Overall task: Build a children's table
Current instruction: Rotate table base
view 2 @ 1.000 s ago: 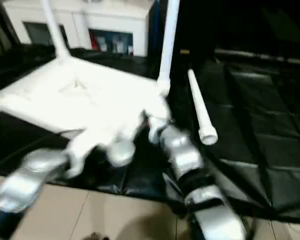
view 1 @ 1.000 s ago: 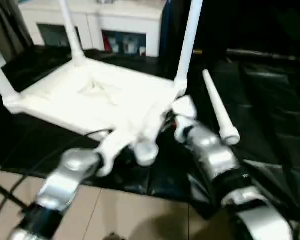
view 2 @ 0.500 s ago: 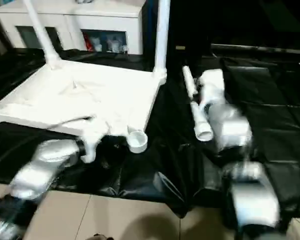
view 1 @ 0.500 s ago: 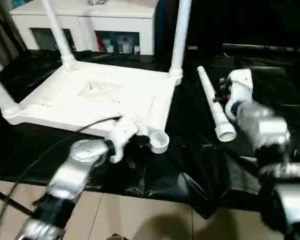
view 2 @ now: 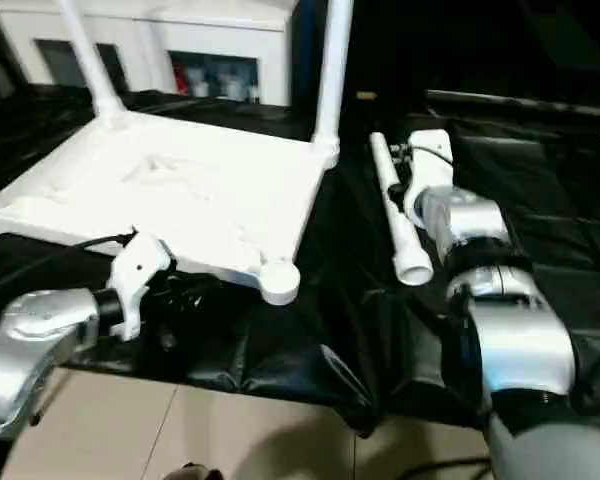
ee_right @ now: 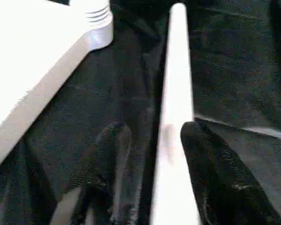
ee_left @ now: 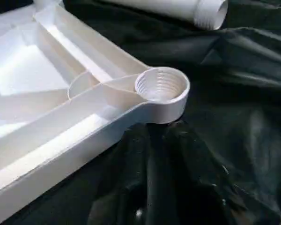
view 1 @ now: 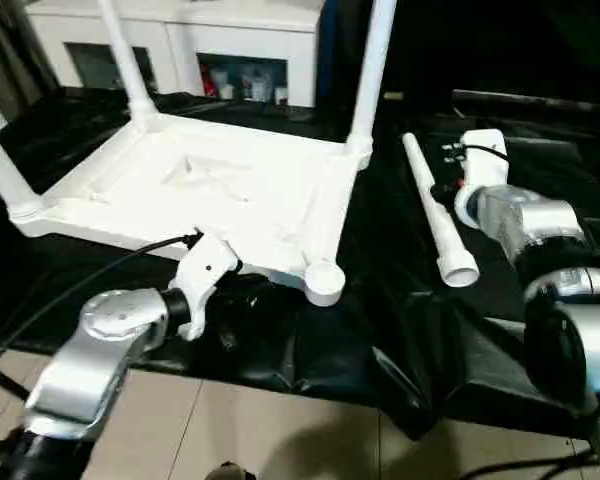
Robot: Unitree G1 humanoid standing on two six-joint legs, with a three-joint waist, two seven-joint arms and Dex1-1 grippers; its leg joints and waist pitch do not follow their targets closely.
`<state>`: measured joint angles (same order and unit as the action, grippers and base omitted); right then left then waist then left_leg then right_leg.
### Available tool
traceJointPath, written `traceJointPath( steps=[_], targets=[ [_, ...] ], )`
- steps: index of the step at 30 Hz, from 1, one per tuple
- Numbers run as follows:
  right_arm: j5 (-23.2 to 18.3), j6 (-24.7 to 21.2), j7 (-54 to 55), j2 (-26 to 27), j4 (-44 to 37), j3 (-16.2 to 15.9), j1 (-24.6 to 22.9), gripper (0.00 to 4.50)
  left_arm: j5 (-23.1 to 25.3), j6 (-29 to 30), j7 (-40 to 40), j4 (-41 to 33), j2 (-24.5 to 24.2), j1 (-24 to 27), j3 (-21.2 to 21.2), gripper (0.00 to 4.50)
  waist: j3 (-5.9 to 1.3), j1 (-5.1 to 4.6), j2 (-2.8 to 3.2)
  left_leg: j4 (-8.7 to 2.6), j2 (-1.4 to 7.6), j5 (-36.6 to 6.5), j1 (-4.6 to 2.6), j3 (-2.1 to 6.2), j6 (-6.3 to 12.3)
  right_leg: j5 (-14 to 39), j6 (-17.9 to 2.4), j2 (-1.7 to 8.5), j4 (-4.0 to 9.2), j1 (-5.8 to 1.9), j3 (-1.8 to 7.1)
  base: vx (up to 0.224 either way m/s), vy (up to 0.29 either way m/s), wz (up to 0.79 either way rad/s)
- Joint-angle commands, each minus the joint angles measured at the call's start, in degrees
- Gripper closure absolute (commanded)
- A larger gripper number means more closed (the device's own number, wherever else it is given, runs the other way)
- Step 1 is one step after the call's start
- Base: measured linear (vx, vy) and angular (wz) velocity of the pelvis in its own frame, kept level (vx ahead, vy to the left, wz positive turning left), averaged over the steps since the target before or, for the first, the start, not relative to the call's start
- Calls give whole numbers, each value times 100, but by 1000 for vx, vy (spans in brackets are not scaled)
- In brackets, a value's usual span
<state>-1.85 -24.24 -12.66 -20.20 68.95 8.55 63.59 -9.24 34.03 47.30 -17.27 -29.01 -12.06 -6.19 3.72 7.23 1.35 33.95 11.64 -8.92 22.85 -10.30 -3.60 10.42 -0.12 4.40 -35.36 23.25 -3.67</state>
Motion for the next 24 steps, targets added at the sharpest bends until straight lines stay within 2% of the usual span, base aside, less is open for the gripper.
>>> traceJointPath(
  steps=[1,4,7,10,13,14,16,18,21,23,24],
  targets=[
    [-22,65,114,-14,237,64,112,211,-95,271,47,-312,-115,34,15,331,-436,16,-11,-360,119,-1385,-155,24,-155,955,-1267,311,312,-219,205,0,0,0],
    [37,143,192,-41,384,63,185,185,-154,451,58,-523,-235,54,-2,316,-447,50,-19,-345,111,-1317,-141,21,-183,881,-1265,305,287,-221,205,0,0,0],
    [92,207,237,-87,480,72,234,163,-229,594,23,-714,-254,90,49,283,-437,70,-34,-339,106,-1395,-136,18,-206,1024,-1208,309,290,-213,212,0,0,0],
    [110,261,259,-139,556,68,277,132,-273,603,-34,-849,-263,138,83,260,-421,72,-41,-341,106,-1653,-135,30,-267,1427,-1092,318,320,-188,216,0,0,0],
    [105,308,288,-195,607,69,329,118,-279,608,-128,-989,-302,217,115,240,-408,64,-17,-340,100,-1820,-145,36,-305,1632,-998,308,342,-164,219,0,0,0],
    [128,318,276,-224,637,58,381,111,-311,662,-157,-1048,-315,215,130,237,-409,48,22,-338,97,-1878,-149,42,-330,1659,-982,300,344,-155,216,0,0,0],
    [141,300,276,-237,653,53,416,82,-341,709,-154,-1076,-311,206,132,203,-414,35,7,-330,86,-1862,-138,40,-333,1603,-984,284,338,-161,213,0,0,0],
    [189,257,265,-269,666,5,449,69,-397,803,-154,-1206,-326,257,122,195,-419,20,9,-325,87,-1856,-143,38,-341,1593,-989,277,332,-157,209,0,0,0],
    [254,156,289,-331,708,-53,524,38,-527,1004,-163,-1432,-321,348,80,159,-422,-6,-26,-318,87,-1776,-128,39,-325,1502,-1031,273,315,-172,205,0,0,0],
    [268,35,191,-373,744,-80,587,32,-635,1167,-206,-1692,-298,461,39,153,-416,-55,-73,-306,84,-1741,-115,26,-289,1460,-1033,258,302,-177,205,0,0,0],
    [267,-67,109,-395,774,-84,651,18,-736,1309,-271,-1931,-287,557,24,139,-405,-108,-114,-306,84,-1688,-92,23,-260,1464,-1024,255,304,-182,203,0,0,0]
  ],
)
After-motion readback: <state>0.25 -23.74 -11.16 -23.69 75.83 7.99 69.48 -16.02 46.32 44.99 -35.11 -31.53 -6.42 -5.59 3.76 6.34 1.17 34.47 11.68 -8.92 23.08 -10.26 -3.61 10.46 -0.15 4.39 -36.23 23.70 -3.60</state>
